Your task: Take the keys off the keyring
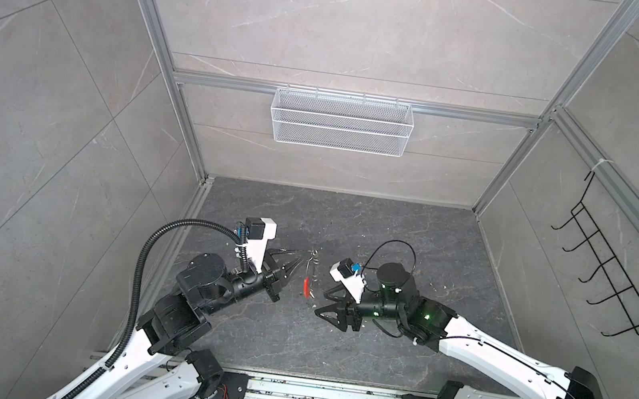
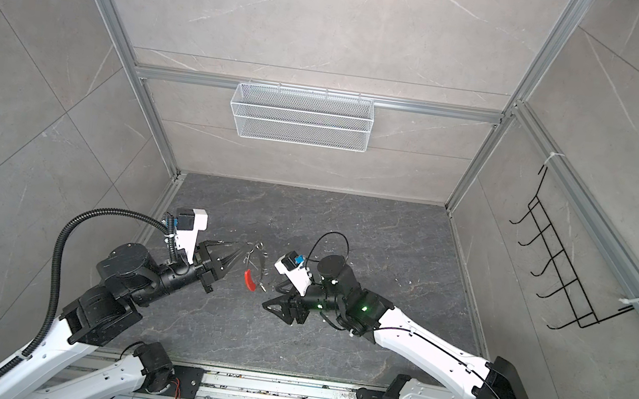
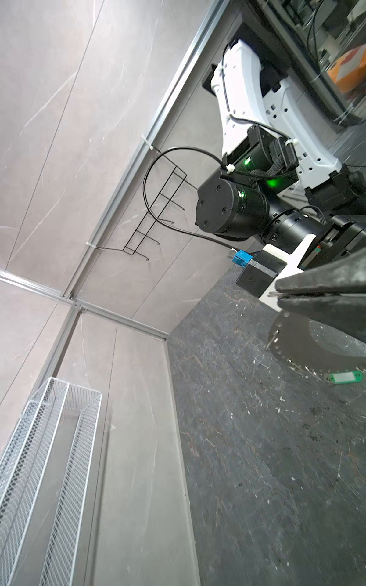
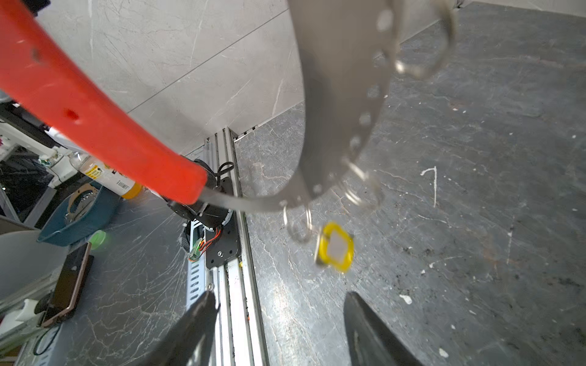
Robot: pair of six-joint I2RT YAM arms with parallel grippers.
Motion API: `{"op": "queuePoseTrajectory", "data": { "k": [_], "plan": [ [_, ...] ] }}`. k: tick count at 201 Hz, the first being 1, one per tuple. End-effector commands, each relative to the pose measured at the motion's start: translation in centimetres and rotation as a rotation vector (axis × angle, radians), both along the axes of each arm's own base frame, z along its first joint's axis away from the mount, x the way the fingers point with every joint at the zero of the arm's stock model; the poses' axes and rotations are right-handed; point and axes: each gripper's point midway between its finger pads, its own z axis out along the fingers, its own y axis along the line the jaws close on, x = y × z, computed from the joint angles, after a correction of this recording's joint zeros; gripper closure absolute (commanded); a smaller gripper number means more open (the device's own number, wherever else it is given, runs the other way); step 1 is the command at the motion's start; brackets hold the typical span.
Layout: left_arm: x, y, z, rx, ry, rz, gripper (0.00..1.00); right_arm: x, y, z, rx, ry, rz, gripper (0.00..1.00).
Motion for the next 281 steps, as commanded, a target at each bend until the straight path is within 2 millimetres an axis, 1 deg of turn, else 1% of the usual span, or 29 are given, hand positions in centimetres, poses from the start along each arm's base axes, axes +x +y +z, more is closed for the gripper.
{"op": "queuePoseTrajectory", "data": {
  "k": [1, 41, 73, 92, 104, 124, 138, 180, 190, 217, 228, 241, 262, 281],
  "plan": [
    [-1.3, -0.2, 3.6, -0.072, -0.092, -0.062, 1.00, 0.0, 0.3, 1.0, -0.005, -0.075, 0.008, 0.31],
    [-2.1, -1.0, 4.8, -0.129, -0.084, -0.133, 1.00, 0.3, 0.7, 1.5, -0.009, -0.125, -0.014, 0.32],
    [-2.4, -1.1, 5.3, -0.171, -0.075, -0.158, 1.00, 0.5, 1.3, 2.5, 0.032, -0.149, -0.013, 0.37],
    [-2.5, -1.1, 5.4, -0.182, -0.070, -0.165, 1.00, 0.0, 2.0, 3.2, 0.064, -0.144, 0.029, 0.38],
    [-2.6, -1.0, 5.7, -0.189, -0.072, -0.167, 1.00, -0.2, 2.4, 3.4, 0.078, -0.145, 0.046, 0.36],
    [-2.6, -1.1, 5.8, -0.195, -0.071, -0.172, 1.00, 0.0, 2.9, 3.5, 0.077, -0.155, 0.045, 0.35],
    [-2.8, -1.1, 5.9, -0.202, -0.073, -0.181, 1.00, 0.3, 2.9, 3.5, 0.077, -0.165, 0.032, 0.39],
    [-3.0, -0.8, 6.3, -0.218, -0.080, -0.176, 1.00, 0.2, 2.9, 3.3, 0.075, -0.163, 0.034, 0.61],
    [-3.0, -0.7, 6.4, -0.220, -0.082, -0.177, 1.00, 0.2, 2.9, 3.4, 0.079, -0.164, 0.032, 0.64],
    [-3.2, -0.5, 6.7, -0.227, -0.090, -0.174, 1.00, 0.1, 3.0, 3.6, 0.088, -0.163, 0.038, 0.74],
    [-3.1, -0.4, 6.6, -0.229, -0.090, -0.168, 1.00, 0.0, 3.0, 3.7, 0.091, -0.163, 0.039, 0.80],
    [-3.1, -0.2, 6.7, -0.230, -0.096, -0.159, 1.00, -0.1, 3.0, 3.6, 0.088, -0.157, 0.042, 0.85],
    [-3.3, 0.2, 6.9, -0.232, -0.107, -0.149, 1.00, -0.2, 2.8, 3.5, 0.087, -0.156, 0.041, 1.00],
    [-3.3, 0.3, 6.8, -0.230, -0.107, -0.139, 1.00, -0.2, 2.7, 3.9, 0.094, -0.160, 0.037, 1.00]
  ]
}}
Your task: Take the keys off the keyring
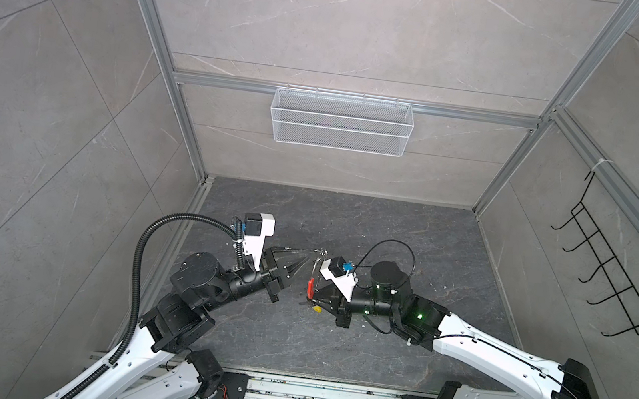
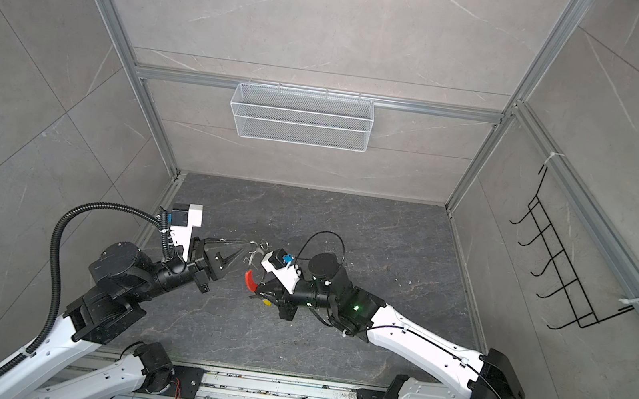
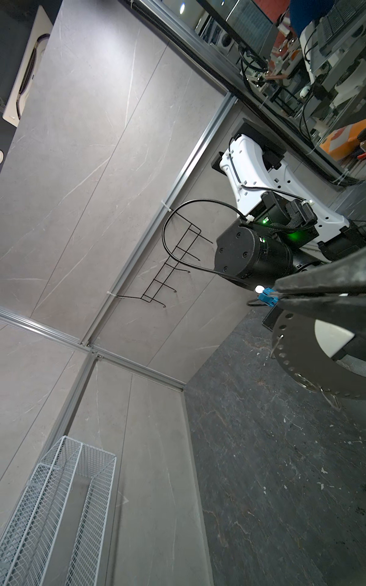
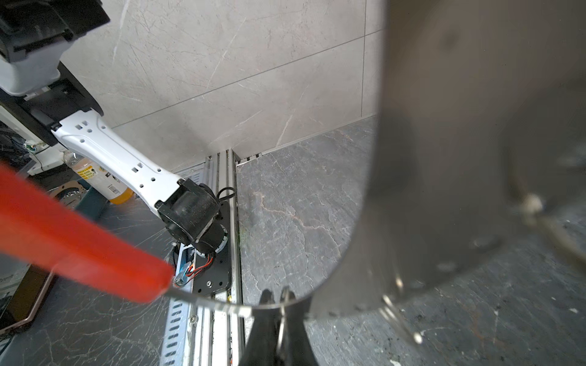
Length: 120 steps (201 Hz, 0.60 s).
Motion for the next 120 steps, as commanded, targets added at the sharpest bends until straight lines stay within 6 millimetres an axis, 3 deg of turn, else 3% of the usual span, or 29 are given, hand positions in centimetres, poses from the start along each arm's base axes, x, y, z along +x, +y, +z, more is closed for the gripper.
{"op": "queuePoseTrajectory", "data": {
  "k": [1, 60, 114, 120],
  "plan": [
    [-1.2, 1.2, 3.1, -0.076, -0.084, 0.005, 1.00, -0.3, 0.0, 1.1, 0.021, -0.010, 0.005, 1.00],
    [0.3, 3.8, 0.8, 0.029, -0.053, 0.191, 1.00, -0.4, -2.0, 0.8, -0.067, -0.034, -0.040, 1.00],
    [1.2, 4.7, -5.7, 0.214, 0.098, 0.258, 1.00, 0.5, -4.6, 0.9, -0.199, -0.050, -0.149, 1.00],
    [1.3, 4.9, -6.3, 0.229, 0.117, 0.269, 0.91, 0.6, -4.8, 1.1, -0.208, -0.052, -0.159, 1.00]
  ]
}}
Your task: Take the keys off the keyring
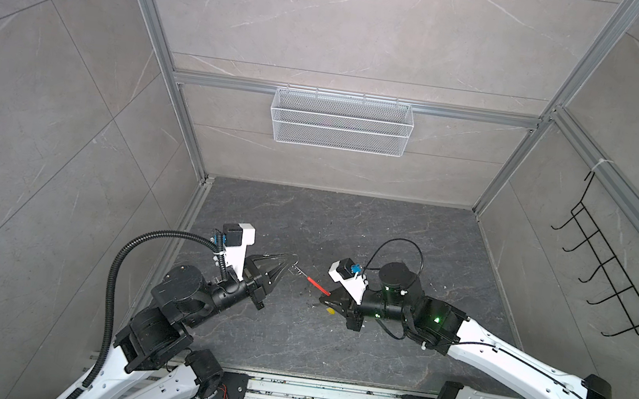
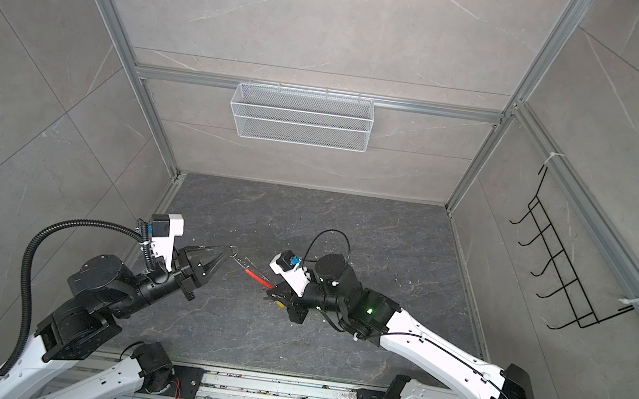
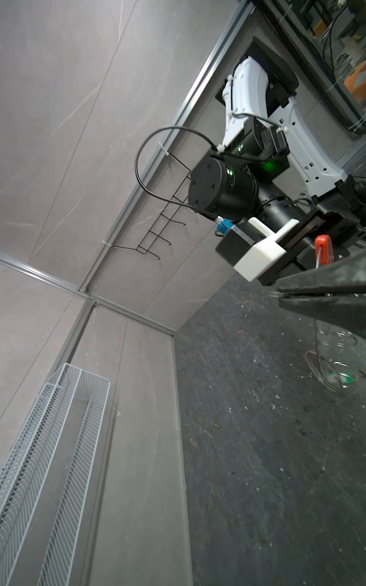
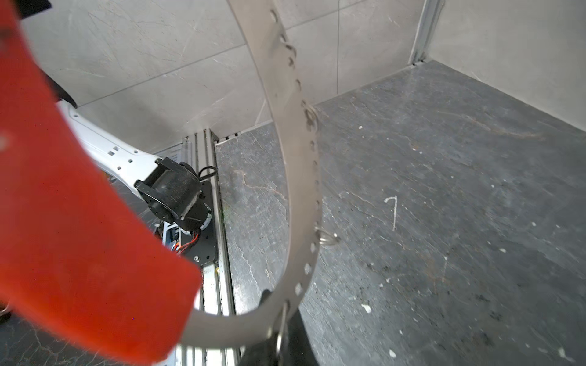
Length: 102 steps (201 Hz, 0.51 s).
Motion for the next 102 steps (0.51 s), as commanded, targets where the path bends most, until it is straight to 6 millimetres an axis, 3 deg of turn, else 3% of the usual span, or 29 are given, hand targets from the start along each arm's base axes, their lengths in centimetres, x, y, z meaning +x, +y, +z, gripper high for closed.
{"op": "queuePoseTrajectory", "data": {
  "k": [1, 21, 55, 67, 102],
  "plan": [
    [0.5, 0.9, -2.6, 0.089, 0.058, 0.058, 0.90, 0.5, -1.6, 1.1, -0.074, -0.038, -0.062, 1.00],
    [0.8, 2.1, -3.8, 0.111, 0.092, 0.121, 0.70, 0.9, -2.1, 1.9, -0.110, -0.046, -0.091, 1.00],
    [0.3, 4.3, -3.2, 0.075, 0.049, 0.193, 0.59, 0.3, -2.5, 2.4, -0.149, -0.035, -0.073, 1.00],
    [-0.2, 3.5, -2.8, 0.073, 0.023, 0.136, 0.58, -0.2, -2.5, 2.7, -0.153, -0.031, -0.043, 1.00],
    [-2.6, -1.9, -2.6, 0.110, -0.008, -0.191, 0.60, -2.8, -2.2, 3.8, -0.134, -0.022, 0.108, 1.00]
  ]
}}
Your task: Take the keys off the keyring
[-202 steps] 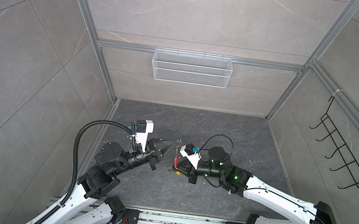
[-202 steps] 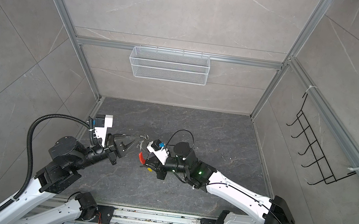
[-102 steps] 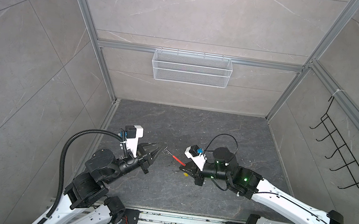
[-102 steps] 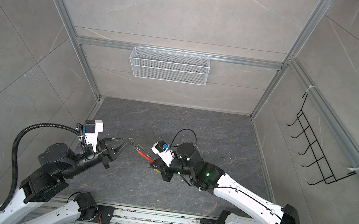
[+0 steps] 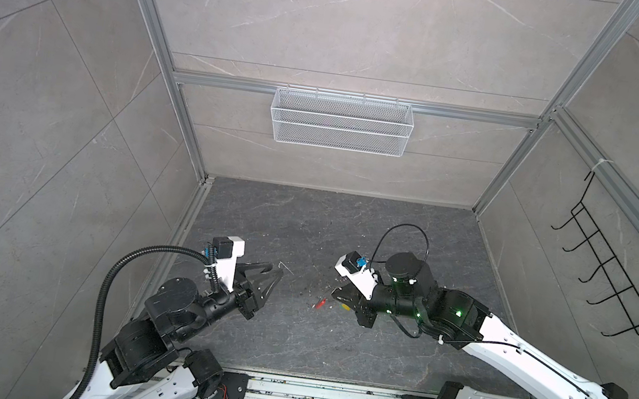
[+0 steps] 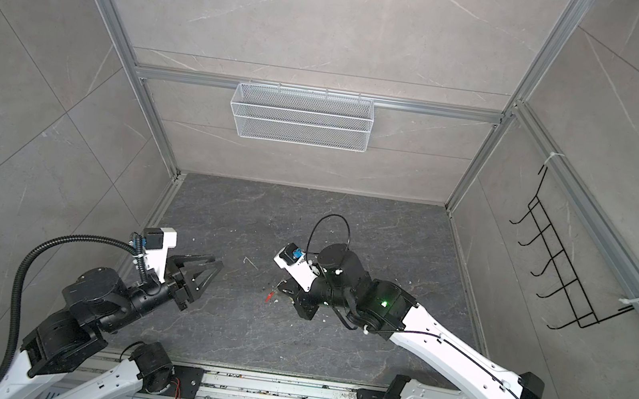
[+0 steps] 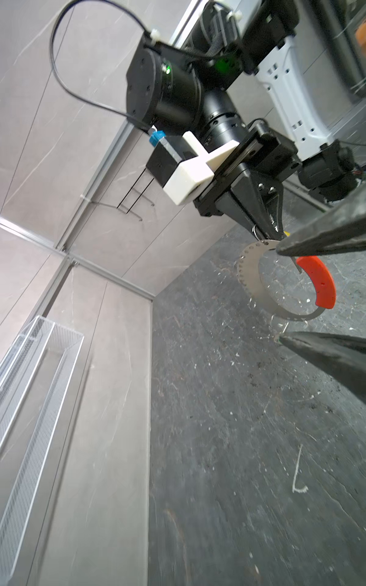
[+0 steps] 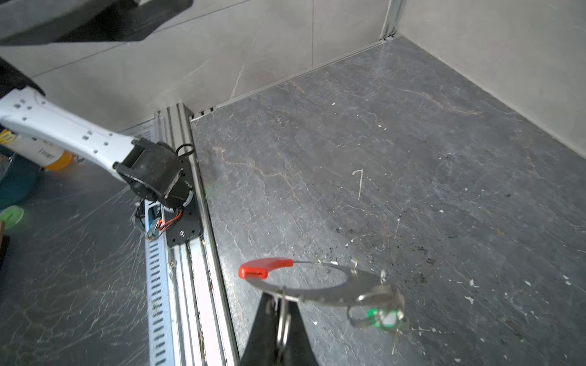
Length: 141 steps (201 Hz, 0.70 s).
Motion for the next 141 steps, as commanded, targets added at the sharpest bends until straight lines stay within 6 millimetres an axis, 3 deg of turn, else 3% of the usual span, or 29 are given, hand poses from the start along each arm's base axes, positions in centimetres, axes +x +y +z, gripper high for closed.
{"op": "queuePoseTrajectory", "data": {
  "k": [1, 23, 50, 69, 141],
  "plan": [
    [-2.0, -3.7, 1.1, 0.010, -0.057, -0.246, 0.60, -2.4, 0.1, 1.3, 0.006, 0.007, 0.133, 1.00],
    [-4.1, -5.8, 1.7, -0.015, -0.098, -0.440, 0.61, -4.0, 0.5, 2.3, 0.046, 0.033, 0.225, 1.00],
    [-5.7, -6.9, 2.4, -0.051, -0.130, -0.573, 0.63, -5.8, 1.0, 3.3, 0.092, 0.076, 0.326, 1.00],
    [-6.4, -7.7, 2.3, -0.053, -0.114, -0.648, 0.64, -6.1, 1.3, 3.6, 0.104, 0.089, 0.345, 1.00],
    [-5.8, -9.4, 0.4, 0.005, 0.008, -0.719, 0.67, -6.3, 1.6, 4.4, 0.132, 0.097, 0.364, 1.00]
  ]
}}
